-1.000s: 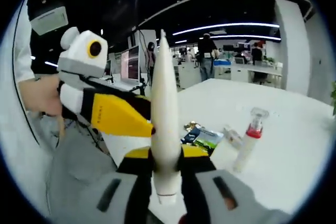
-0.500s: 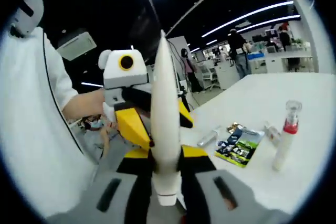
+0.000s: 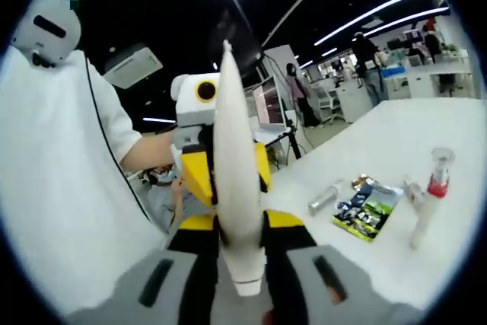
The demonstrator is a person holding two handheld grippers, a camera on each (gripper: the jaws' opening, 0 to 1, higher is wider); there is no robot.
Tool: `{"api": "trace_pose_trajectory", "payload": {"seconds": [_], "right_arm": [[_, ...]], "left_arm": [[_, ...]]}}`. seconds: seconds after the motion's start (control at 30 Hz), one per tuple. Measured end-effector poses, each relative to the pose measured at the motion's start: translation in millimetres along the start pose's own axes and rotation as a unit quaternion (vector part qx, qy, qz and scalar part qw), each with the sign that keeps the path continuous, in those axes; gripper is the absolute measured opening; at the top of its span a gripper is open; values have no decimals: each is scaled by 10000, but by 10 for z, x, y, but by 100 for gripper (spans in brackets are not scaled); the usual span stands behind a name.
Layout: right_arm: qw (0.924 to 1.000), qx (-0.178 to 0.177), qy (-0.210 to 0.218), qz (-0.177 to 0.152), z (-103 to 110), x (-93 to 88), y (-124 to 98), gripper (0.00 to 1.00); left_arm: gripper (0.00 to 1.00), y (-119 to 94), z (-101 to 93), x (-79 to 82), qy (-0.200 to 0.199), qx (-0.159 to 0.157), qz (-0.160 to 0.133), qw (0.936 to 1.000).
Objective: Arrange the skincare products in the storage area until every visible bottle or jar stands upright without overlapping.
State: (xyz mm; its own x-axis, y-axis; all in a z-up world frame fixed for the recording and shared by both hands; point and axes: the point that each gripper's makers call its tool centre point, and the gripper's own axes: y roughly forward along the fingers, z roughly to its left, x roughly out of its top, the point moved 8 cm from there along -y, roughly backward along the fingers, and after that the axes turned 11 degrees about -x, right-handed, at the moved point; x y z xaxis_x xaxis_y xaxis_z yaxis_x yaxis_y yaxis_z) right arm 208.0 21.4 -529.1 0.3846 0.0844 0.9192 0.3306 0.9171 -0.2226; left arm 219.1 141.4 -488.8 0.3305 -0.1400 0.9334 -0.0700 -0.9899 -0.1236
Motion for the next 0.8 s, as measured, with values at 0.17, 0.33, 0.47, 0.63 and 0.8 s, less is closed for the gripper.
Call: {"api": "trace_pose_trajectory", "payload": {"seconds": [0.17, 0.33, 0.47, 0.63, 0.8], "right_arm": [[9993, -323, -108, 128, -69, -25, -122, 25], [9986, -477, -190, 124, -124, 76, -276, 25], [9985, -470, -265, -125, -132, 316, -332, 25], [9988, -288, -262, -281, -108, 419, -247, 23], [9991, -54, -418, 0, -69, 378, -124, 21]], "left_arm": [[13, -12, 51, 12, 21, 74, -21, 10000], [13, -42, 92, -46, -18, 102, 69, 9999], [13, -47, 112, -116, -112, 107, 109, 9998], [13, 9, 111, -180, -123, 44, 243, 9996], [13, 43, 114, -212, -90, -58, 374, 9992]]}}
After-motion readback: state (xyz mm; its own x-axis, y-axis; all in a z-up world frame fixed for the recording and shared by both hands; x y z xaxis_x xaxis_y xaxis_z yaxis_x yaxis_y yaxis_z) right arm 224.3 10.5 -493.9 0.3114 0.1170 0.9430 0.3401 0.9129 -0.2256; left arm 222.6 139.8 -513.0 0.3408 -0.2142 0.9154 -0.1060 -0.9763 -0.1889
